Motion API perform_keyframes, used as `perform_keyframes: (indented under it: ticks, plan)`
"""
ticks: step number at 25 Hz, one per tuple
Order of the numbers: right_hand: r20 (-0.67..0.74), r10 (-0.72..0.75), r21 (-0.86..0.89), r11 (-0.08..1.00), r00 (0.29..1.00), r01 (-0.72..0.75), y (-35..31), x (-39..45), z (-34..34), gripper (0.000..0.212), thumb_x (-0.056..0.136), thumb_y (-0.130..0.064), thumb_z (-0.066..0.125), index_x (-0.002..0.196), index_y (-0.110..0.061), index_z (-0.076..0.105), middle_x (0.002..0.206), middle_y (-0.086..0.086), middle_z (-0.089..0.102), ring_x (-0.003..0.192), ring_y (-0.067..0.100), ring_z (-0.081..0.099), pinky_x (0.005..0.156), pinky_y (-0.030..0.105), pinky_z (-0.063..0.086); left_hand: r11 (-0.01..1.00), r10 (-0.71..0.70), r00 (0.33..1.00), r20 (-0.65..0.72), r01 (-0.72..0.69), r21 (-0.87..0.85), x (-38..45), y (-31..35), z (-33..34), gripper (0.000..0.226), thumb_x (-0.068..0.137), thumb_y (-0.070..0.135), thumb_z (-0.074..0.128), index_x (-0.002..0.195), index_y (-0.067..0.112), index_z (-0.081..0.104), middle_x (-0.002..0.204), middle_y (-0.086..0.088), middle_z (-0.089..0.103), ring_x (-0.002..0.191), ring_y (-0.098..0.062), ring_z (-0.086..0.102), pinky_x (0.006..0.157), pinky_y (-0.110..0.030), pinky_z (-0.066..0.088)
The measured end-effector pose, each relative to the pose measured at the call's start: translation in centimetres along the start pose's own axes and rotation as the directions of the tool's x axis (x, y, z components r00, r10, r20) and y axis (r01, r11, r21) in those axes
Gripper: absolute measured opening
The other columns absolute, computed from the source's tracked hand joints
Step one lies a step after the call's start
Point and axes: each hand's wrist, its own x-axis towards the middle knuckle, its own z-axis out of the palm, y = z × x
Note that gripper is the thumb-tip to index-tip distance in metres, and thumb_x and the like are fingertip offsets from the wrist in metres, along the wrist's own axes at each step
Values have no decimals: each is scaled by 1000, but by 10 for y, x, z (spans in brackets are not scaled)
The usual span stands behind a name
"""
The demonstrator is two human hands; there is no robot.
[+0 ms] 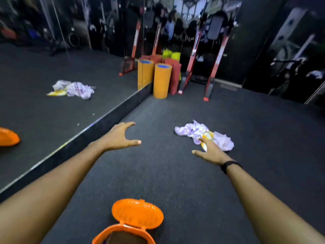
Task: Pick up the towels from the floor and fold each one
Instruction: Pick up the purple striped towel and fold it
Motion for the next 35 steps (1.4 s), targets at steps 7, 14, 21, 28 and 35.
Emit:
perform_keyframes:
  ticks: [7,14,21,28,35]
  plan:
    - [-209,26,0,1000,978,-26,-8,-41,-181,78,81,-49,69,144,-17,36,147,12,40,134,25,40,108,35,34,995,94,992,-79,-96,-23,22,116,-106,90,75,52,73,148,20,32,149,-4,41,136,-20,40,109,-32,32]
    - [-373,42,21,999,927,-36,-14,-60,-277,79,80,-45,72,143,-13,37,146,13,42,134,25,42,107,32,34,974,214,966,-145,-223,-43,62,182,-154,78,77,46,75,142,24,40,139,-4,51,122,-16,50,100,-27,38]
    - [-445,96,24,995,890,-95,11,-68,-327,75,80,-46,72,141,-16,41,143,11,45,130,24,46,103,31,37,941,312,944,-111,-323,-101,117,236,-151,88,59,65,76,132,24,53,127,-3,58,114,-16,57,101,-35,46]
    - [-508,156,88,988,847,-130,99,-34,-375,67,73,-51,75,131,-25,52,132,5,54,101,16,55,91,35,48,916,380,922,-75,-386,-110,201,312,-88,71,72,50,77,133,24,53,126,-2,58,111,-17,57,95,-28,46]
    - [-438,182,175,978,880,-115,232,43,-430,66,76,-50,73,133,-24,50,130,1,50,112,19,55,76,33,56,930,346,936,-62,-351,-106,321,403,-2,72,73,51,76,135,23,51,130,-3,57,109,-15,56,96,-30,46]
